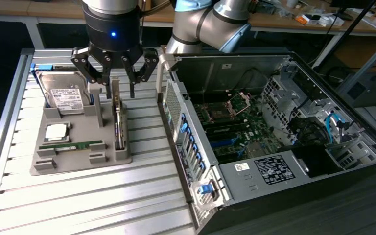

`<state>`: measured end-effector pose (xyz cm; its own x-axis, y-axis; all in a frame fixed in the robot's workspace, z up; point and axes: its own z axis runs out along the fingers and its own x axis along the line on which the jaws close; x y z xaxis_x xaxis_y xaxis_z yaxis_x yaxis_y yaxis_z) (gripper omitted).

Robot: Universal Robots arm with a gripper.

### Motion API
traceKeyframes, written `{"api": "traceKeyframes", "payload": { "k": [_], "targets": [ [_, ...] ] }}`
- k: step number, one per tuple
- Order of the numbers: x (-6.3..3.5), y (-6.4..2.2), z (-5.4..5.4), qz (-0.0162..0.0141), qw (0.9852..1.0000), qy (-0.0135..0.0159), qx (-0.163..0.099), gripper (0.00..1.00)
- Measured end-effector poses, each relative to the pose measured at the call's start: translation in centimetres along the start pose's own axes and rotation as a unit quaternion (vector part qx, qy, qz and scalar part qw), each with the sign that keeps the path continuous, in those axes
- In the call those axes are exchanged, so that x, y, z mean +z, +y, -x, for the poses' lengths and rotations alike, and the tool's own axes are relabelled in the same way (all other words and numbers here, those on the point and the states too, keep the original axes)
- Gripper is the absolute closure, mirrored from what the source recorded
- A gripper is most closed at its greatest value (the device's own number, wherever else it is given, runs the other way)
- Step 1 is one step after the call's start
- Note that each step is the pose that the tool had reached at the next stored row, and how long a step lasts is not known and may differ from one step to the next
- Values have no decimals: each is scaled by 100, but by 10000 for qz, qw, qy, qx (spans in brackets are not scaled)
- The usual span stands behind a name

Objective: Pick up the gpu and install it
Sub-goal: 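Pick up the gpu and move the gpu toward the slot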

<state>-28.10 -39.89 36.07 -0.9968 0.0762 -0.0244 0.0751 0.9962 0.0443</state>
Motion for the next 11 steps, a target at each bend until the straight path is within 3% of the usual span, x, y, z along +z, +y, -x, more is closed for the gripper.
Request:
{"api": "traceKeyframes", "payload": {
  "k": [11],
  "targets": [
    [29,-1,-1,0,10000,0,0,52]
  ]
}}
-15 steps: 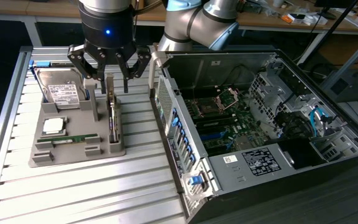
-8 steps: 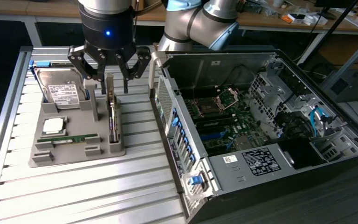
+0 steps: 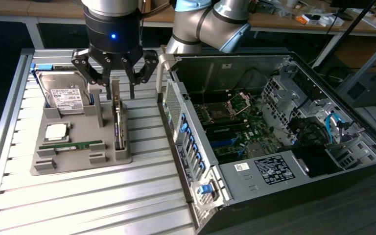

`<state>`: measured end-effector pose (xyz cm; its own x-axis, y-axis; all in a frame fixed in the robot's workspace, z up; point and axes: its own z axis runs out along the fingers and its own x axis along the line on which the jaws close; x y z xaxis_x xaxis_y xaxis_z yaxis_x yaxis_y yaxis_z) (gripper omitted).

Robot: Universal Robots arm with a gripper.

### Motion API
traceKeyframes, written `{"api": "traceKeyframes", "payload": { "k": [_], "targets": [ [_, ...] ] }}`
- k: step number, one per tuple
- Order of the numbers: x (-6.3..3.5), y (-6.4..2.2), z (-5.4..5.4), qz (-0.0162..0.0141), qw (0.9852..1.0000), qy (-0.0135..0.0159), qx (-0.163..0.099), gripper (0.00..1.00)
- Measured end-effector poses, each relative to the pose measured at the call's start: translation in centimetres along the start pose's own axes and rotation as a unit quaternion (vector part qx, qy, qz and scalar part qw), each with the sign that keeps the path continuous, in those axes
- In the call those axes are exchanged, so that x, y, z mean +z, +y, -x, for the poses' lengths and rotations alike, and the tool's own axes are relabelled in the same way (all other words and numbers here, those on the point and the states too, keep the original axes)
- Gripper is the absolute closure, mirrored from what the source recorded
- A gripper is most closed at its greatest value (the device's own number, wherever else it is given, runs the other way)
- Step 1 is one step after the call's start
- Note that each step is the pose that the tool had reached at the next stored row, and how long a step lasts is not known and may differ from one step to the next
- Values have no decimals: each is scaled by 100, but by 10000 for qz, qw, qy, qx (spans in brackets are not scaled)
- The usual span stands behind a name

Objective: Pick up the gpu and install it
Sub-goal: 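Pick up the gpu and move the gpu toward the slot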

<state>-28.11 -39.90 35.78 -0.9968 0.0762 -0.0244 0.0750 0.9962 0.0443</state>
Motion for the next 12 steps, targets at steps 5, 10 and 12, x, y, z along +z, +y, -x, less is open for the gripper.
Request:
{"api": "traceKeyframes", "payload": {
  "k": [5,10,12],
  "targets": [
    [12,0,-1,0,10000,0,0,52],
    [69,-3,-2,0,10000,0,0,52],
    [102,-4,-3,0,10000,0,0,52]
  ]
}}
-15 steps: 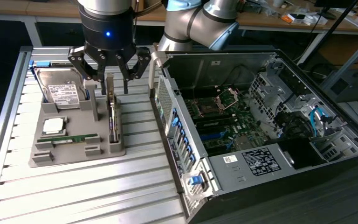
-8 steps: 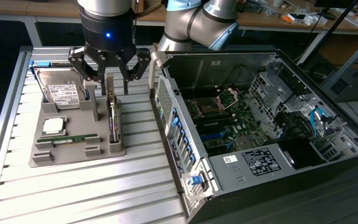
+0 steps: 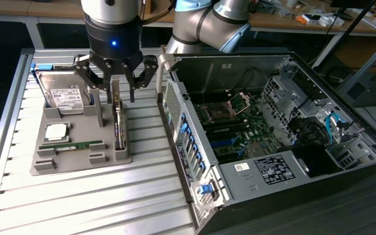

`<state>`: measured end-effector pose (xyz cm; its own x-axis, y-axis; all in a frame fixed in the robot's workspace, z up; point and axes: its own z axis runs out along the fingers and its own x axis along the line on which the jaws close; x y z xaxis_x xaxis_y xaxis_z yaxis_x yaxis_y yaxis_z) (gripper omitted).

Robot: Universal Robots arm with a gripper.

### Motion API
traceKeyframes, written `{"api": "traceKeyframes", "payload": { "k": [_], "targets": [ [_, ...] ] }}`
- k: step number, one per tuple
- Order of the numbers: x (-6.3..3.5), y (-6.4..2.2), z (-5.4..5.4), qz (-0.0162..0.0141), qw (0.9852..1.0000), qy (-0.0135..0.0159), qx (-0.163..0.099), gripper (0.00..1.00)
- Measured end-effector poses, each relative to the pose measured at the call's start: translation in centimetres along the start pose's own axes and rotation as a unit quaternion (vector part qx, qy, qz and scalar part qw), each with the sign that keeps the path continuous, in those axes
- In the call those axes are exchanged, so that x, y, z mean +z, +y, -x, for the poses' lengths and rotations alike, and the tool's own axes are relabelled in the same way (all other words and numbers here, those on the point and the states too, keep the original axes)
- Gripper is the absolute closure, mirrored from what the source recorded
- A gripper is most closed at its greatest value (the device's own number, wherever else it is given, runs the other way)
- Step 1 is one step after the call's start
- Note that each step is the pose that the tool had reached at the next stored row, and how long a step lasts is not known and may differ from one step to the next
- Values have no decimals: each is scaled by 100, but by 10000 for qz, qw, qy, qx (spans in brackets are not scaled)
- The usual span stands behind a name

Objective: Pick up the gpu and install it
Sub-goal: 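Pick up the gpu and move the gpu toward the slot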

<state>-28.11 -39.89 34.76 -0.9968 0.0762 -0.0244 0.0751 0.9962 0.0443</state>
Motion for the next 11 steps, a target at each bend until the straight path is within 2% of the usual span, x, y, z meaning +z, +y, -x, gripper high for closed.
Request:
{"api": "traceKeyframes", "payload": {
  "k": [6,9,11],
  "targets": [
    [58,-2,-1,0,10000,0,0,52],
    [134,59,-2,-7,10000,0,0,52],
    [150,60,-3,-8,10000,-1,0,52]
  ]
}}
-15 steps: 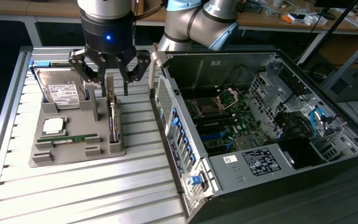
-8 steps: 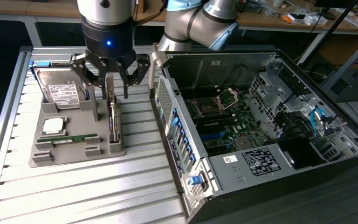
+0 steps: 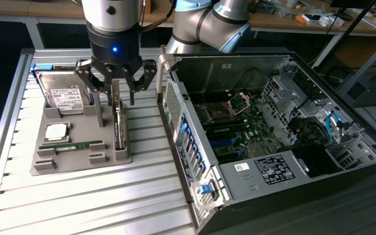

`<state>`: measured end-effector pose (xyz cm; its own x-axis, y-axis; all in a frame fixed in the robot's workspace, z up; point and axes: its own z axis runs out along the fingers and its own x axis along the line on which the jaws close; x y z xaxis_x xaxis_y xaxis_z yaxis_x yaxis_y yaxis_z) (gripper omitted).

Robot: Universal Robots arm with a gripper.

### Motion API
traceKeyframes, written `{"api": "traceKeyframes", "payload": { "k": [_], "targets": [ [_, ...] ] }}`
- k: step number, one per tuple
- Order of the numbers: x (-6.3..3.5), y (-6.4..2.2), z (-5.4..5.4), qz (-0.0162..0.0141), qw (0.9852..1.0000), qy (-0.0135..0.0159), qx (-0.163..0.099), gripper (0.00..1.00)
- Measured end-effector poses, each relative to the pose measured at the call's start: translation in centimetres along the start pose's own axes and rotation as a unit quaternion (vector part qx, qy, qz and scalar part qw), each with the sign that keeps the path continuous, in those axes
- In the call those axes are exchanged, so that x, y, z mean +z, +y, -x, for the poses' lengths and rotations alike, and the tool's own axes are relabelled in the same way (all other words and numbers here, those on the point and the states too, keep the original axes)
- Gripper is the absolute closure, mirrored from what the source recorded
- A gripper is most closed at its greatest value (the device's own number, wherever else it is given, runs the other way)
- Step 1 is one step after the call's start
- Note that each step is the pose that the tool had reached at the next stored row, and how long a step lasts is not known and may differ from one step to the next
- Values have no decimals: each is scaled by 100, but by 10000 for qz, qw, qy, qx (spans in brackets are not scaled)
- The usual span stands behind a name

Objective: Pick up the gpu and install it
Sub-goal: 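Pick up the gpu and move the gpu toward the slot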

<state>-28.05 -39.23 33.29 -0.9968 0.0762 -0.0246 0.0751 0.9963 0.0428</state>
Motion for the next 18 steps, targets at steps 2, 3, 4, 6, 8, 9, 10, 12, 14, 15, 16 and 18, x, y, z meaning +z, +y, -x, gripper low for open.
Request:
{"api": "traceKeyframes", "payload": {
  "k": [2,3,4,6,8,9,10,12,14,15,16,18],
  "targets": [
    [11,0,-1,-1,10000,0,0,52],
    [16,-1,0,-1,10000,0,0,52],
    [21,-1,-1,-1,10000,0,0,52],
    [30,-1,-1,-1,10000,0,0,52],
    [39,-2,-1,-1,10000,0,0,52],
    [44,-2,-1,-1,10000,0,0,52],
    [53,-2,-1,-2,10000,0,0,52],
    [67,-3,-2,-2,10000,0,0,52],
    [76,-3,-2,-2,10000,0,0,52],
    [82,-3,-2,-1,10000,0,0,52],
    [88,-3,-2,-2,10000,0,0,52],
    [96,-4,-3,-2,10000,0,0,52]
  ]
}}
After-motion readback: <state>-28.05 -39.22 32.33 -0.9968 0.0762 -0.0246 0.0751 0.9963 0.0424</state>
